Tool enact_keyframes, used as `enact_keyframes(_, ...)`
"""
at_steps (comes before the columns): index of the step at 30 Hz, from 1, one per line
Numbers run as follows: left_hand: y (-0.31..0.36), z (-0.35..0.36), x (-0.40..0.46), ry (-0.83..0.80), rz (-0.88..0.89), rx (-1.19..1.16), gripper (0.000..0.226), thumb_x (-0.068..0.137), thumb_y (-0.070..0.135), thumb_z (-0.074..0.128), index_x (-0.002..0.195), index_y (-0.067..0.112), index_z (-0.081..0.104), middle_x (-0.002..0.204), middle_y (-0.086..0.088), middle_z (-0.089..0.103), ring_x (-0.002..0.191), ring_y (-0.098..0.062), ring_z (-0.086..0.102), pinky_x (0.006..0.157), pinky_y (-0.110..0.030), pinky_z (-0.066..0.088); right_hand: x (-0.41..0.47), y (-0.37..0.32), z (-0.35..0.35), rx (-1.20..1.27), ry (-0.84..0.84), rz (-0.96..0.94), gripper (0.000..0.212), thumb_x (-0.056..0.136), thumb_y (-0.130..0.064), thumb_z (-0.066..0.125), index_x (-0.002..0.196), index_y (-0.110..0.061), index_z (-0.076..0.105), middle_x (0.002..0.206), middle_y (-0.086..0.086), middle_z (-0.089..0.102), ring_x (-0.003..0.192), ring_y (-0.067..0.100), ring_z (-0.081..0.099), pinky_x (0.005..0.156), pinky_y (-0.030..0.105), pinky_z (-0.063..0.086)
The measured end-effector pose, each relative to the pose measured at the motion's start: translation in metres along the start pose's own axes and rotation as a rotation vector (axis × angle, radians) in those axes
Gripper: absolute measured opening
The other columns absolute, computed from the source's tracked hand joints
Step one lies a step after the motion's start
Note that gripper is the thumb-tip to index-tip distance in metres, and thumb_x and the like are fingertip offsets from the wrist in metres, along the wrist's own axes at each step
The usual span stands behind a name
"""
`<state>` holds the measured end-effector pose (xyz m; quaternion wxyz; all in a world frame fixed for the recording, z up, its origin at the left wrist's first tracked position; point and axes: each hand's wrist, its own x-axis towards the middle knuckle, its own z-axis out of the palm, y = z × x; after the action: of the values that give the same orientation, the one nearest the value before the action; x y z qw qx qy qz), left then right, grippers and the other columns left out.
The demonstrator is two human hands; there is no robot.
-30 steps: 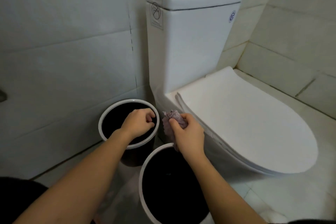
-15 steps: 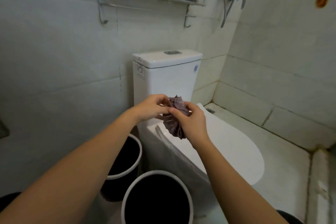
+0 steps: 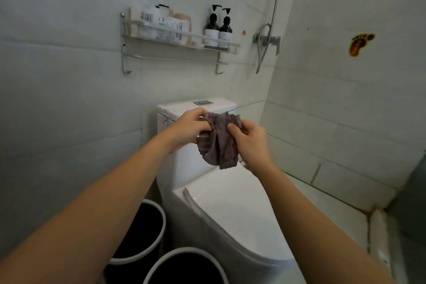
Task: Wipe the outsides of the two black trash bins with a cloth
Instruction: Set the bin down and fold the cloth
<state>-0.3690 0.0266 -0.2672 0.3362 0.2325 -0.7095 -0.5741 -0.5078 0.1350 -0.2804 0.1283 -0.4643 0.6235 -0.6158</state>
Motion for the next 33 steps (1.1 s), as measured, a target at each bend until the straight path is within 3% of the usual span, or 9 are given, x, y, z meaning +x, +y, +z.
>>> enact_keyframes(4,0.016,-0.004,0.002,-0.063,0.077,0.001,0.015,0.090,0.009,0.070,0.093,0.016,0.058,0.076,0.000,0.063,0.062,-0.014,0.058,0.055,-0.029,0.051,0.009,-0.013,0.001,-0.015,0.046,-0.029,0.028,0.093,-0.022,0.066,0.066,-0.014,0.061,0.060,-0.003,0.057,0.061,0.015,0.051,0.062,0.036,0.044)
enact_keyframes(8,0.027,-0.019,0.012,-0.030,0.129,0.122,0.022,0.086,-0.004,0.070,0.093,0.014,0.058,0.082,-0.006,0.066,0.068,-0.017,0.065,0.057,-0.033,0.056,0.028,-0.017,0.004,0.021,0.028,-0.014,0.029,0.092,-0.022,0.068,0.066,-0.011,0.062,0.062,-0.001,0.055,0.062,0.015,0.049,0.063,0.036,0.042)
enact_keyframes(13,0.044,-0.026,0.036,0.054,0.166,0.160,0.032,0.086,-0.013,0.060,0.095,0.017,0.051,0.082,-0.012,0.065,0.062,-0.023,0.060,0.051,-0.031,0.051,0.053,-0.021,0.005,0.101,0.006,-0.003,0.019,0.089,-0.023,0.073,0.081,-0.006,0.071,0.084,0.022,0.069,0.076,0.037,0.068,0.069,0.056,0.060)
enact_keyframes(17,0.057,-0.013,0.060,0.008,0.209,0.166,0.030,0.087,-0.012,0.056,0.095,0.016,0.051,0.082,-0.013,0.061,0.062,-0.024,0.058,0.054,-0.034,0.052,0.077,-0.019,0.002,0.043,0.116,-0.028,0.024,0.081,-0.027,0.080,0.069,-0.013,0.064,0.068,0.009,0.065,0.068,0.026,0.065,0.068,0.058,0.057)
enact_keyframes(20,0.059,-0.007,0.080,-0.026,0.219,0.176,0.026,0.084,0.000,0.073,0.097,0.014,0.056,0.086,-0.009,0.064,0.070,-0.022,0.065,0.062,-0.038,0.057,0.100,-0.019,-0.003,0.021,0.124,-0.039,0.036,0.075,-0.034,0.083,0.067,-0.009,0.058,0.062,0.001,0.058,0.063,0.021,0.057,0.067,0.060,0.054)
enact_keyframes(22,0.059,-0.006,0.097,0.004,0.235,0.156,0.025,0.083,0.011,0.079,0.096,0.012,0.057,0.077,-0.002,0.066,0.066,-0.018,0.066,0.059,-0.038,0.058,0.115,-0.020,-0.005,0.012,0.096,-0.060,0.036,0.074,-0.034,0.085,0.066,-0.008,0.060,0.060,-0.002,0.056,0.062,0.020,0.056,0.066,0.058,0.055)
enact_keyframes(25,0.061,-0.008,0.130,0.036,0.232,0.153,0.016,0.089,0.010,0.073,0.089,0.011,0.057,0.062,0.004,0.060,0.053,-0.012,0.061,0.045,-0.026,0.051,0.142,-0.015,-0.006,0.006,0.068,-0.082,0.028,0.076,-0.027,0.085,0.069,-0.009,0.065,0.060,-0.004,0.060,0.065,0.027,0.062,0.066,0.057,0.056)
enact_keyframes(29,0.073,-0.015,0.177,0.019,0.215,0.210,0.016,0.091,0.006,0.069,0.085,0.014,0.056,0.077,-0.012,0.061,0.060,-0.016,0.062,0.047,-0.028,0.054,0.185,-0.012,-0.009,0.039,0.063,-0.067,0.026,0.076,-0.026,0.085,0.072,-0.007,0.067,0.069,0.008,0.065,0.076,0.038,0.068,0.065,0.059,0.056)
enact_keyframes(33,0.107,-0.026,0.212,0.006,0.181,0.204,0.017,0.094,0.006,0.064,0.087,0.016,0.054,0.085,-0.015,0.066,0.070,-0.024,0.064,0.055,-0.035,0.056,0.224,-0.043,-0.016,0.069,0.014,-0.032,0.027,0.080,-0.025,0.082,0.076,-0.003,0.068,0.069,0.007,0.063,0.066,0.032,0.066,0.064,0.059,0.056)
